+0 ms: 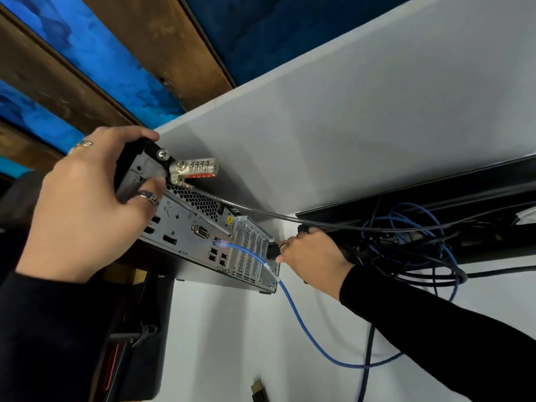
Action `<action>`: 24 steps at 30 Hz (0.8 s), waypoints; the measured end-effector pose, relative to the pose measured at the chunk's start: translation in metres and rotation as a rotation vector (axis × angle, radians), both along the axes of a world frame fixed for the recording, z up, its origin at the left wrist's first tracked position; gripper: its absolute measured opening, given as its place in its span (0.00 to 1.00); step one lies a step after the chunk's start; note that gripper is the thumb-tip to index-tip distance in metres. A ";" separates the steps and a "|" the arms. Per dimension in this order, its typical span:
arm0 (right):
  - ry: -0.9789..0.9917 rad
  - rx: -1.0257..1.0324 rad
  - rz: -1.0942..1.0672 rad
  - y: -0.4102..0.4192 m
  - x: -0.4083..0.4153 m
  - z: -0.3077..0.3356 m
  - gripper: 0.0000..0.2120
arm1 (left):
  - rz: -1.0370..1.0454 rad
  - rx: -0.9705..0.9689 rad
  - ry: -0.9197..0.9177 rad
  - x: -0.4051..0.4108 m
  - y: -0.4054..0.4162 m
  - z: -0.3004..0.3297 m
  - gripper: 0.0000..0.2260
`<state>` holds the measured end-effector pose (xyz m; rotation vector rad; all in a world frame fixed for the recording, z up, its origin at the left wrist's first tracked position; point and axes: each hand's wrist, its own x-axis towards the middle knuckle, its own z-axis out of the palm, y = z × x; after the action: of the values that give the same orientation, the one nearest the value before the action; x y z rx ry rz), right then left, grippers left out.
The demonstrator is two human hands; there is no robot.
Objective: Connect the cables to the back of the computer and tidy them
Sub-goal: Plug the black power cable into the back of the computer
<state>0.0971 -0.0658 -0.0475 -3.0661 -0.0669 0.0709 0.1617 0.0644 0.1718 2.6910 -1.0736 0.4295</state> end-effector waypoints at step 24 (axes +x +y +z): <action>-0.109 0.046 -0.084 0.018 0.009 -0.037 0.13 | 0.054 -0.061 0.039 0.004 0.002 -0.002 0.22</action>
<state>0.1057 -0.0479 -0.0846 -3.0203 0.0536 -0.1014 0.1656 0.0659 0.1700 2.6685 -0.9636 0.4103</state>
